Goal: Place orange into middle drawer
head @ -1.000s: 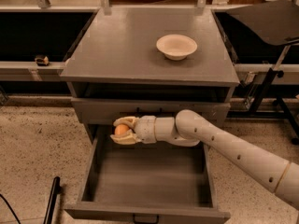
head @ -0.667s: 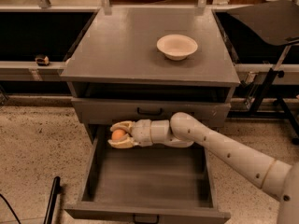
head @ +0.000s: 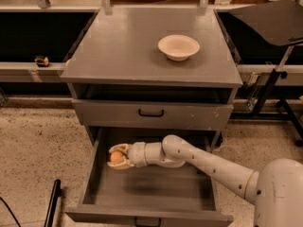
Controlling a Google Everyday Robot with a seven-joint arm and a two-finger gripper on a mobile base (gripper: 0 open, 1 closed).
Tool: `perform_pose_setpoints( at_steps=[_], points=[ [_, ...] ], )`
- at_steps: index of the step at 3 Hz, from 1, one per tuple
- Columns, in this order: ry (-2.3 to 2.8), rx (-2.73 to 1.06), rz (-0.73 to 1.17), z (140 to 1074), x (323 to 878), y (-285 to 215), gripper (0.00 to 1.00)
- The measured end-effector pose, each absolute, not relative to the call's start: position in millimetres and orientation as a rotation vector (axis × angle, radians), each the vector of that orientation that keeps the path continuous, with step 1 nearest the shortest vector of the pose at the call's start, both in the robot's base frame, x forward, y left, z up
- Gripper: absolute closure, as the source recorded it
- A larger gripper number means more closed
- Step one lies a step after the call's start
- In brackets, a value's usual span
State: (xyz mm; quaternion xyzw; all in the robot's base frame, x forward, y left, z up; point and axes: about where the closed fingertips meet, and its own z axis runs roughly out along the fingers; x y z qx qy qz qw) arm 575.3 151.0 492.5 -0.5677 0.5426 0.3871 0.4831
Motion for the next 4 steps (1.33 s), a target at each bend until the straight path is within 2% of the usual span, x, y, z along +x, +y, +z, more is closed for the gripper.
perform_pose_setpoints(
  at_steps=[1,2,4],
  points=[
    [1.357,-1.439,0.891,459,574,156,1.0],
    [1.394,-1.405,0.906,438,574,158,0.82],
    [1.47,-1.364,0.953,412,571,164,0.34]
  ],
)
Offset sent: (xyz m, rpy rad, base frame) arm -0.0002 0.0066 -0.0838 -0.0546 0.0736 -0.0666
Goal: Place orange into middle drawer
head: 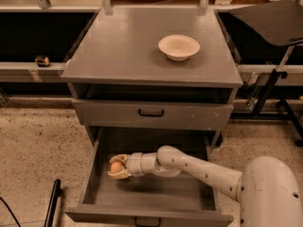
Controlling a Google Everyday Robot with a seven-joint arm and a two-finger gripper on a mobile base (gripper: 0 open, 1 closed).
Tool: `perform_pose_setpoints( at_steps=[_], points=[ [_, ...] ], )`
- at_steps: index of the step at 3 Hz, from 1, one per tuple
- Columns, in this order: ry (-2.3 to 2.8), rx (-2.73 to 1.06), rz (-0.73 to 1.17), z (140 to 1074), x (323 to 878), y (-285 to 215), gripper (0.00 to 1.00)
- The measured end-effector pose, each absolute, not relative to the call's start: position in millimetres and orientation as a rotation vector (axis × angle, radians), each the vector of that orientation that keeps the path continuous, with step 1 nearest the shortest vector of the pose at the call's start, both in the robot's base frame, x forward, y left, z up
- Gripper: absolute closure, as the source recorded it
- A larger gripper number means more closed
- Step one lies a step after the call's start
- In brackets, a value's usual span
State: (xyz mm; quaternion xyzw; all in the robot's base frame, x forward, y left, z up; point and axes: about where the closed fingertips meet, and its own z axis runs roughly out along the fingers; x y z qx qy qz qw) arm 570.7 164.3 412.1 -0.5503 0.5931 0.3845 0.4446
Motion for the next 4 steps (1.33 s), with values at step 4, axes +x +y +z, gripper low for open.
perform_pose_setpoints(
  at_steps=[4],
  points=[
    [1.457,-1.413,0.906,420,562,147,0.0]
  ],
)
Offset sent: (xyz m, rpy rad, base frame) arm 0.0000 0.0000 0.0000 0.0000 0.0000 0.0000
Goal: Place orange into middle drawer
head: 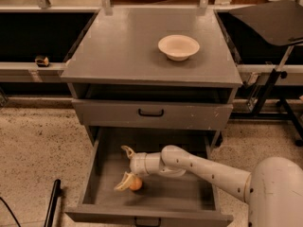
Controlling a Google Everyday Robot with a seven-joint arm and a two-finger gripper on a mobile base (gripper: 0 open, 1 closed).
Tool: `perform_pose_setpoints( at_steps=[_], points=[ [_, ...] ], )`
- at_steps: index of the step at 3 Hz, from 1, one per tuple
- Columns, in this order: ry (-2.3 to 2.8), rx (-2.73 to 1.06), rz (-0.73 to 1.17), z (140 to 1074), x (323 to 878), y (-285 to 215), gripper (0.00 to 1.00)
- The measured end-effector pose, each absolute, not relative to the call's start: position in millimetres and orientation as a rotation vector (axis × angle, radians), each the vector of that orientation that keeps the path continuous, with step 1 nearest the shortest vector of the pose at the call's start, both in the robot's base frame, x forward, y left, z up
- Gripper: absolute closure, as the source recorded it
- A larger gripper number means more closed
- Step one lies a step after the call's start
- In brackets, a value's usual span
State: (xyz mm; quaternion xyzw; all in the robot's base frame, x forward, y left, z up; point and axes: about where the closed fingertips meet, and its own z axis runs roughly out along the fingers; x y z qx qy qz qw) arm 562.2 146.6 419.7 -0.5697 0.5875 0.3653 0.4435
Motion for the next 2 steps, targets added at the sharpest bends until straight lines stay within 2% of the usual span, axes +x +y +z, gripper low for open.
perform_pose_setpoints(
  at_steps=[1,2],
  points=[
    [1.447,-1.415,0.869,431.4,532.8,90.3,0.0],
    [1.447,-1.415,0.87,431.4,532.7,90.3,0.0]
  ],
)
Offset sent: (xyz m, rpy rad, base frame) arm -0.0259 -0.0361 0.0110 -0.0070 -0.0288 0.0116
